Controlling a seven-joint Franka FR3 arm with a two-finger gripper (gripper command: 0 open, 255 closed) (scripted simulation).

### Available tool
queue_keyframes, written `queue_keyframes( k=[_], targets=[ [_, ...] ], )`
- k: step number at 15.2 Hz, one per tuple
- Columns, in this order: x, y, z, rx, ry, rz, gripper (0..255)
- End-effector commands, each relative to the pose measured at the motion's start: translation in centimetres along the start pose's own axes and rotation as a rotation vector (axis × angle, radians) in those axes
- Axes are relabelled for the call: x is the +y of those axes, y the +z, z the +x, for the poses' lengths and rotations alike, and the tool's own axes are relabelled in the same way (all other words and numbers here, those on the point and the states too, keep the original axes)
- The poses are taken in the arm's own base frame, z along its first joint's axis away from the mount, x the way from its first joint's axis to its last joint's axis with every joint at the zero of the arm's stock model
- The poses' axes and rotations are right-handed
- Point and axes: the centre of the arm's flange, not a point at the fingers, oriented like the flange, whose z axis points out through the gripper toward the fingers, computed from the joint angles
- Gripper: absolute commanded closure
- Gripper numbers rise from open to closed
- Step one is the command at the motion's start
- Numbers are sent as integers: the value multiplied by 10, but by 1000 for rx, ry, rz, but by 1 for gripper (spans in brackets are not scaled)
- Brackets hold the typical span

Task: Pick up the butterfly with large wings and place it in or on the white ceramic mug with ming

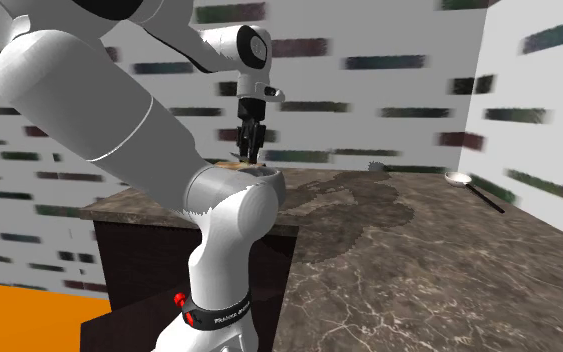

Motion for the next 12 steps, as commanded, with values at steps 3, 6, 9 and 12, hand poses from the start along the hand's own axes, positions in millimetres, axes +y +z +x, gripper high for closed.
queue_keyframes(
  k=[3,6,9,12],
  targets=[
    [-2,15,3,0,0,0,255],
    [-2,15,3,0,0,0,255],
    [-2,15,3,0,0,0,255],
    [-2,15,3,0,0,0,0]
  ],
)
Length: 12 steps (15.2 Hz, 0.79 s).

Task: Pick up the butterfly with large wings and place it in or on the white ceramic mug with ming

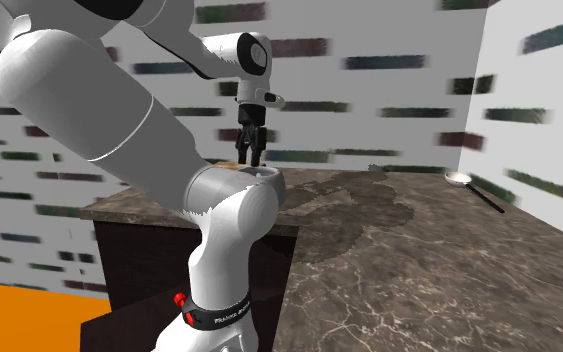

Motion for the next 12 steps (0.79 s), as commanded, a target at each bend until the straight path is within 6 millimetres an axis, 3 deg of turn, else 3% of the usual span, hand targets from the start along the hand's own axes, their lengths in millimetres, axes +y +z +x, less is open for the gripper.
queue_keyframes(
  k=[1,3,7,12],
  targets=[
    [0,0,0,0,0,0,0],
    [0,0,0,0,0,0,0],
    [0,-50,0,0,0,0,0],
    [0,-50,0,0,0,0,0]
  ],
)
